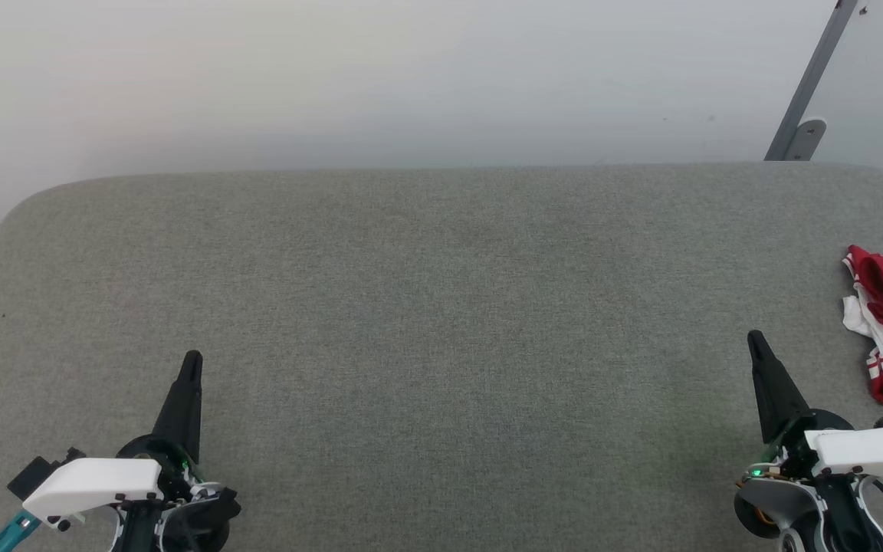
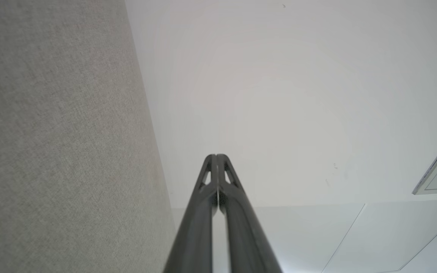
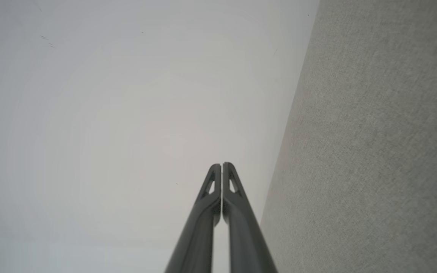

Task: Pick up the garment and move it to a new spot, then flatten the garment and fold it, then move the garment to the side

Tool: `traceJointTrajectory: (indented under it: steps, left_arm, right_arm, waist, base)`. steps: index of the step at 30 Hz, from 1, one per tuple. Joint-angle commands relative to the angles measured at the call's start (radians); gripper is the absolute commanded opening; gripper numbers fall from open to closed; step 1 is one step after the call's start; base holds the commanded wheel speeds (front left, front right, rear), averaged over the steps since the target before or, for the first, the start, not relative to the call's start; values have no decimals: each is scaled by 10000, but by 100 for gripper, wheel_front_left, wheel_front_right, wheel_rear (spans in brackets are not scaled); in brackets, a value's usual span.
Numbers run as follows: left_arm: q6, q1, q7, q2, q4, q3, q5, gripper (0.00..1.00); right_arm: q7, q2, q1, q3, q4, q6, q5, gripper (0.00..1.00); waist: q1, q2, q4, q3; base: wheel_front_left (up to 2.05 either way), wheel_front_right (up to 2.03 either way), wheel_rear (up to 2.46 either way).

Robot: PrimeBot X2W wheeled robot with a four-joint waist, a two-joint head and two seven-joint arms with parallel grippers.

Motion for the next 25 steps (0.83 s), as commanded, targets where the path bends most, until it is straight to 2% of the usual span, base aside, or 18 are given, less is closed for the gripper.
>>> traceJointTrajectory:
  steps: [1, 25]
  left_arm:
    - [-53, -122, 41, -13, 3, 4, -13, 0]
    - [-53, -124, 42, -20, 2, 21, 5, 0]
  right_arm:
    - [24, 20, -40, -2, 26, 0, 33, 0]
    - [19, 20, -40, 0, 25, 0, 36, 0]
  waist:
    - [0, 0, 0, 0]
    - [0, 0, 0, 0]
  base:
    - [0, 0, 0]
    - [0, 0, 0]
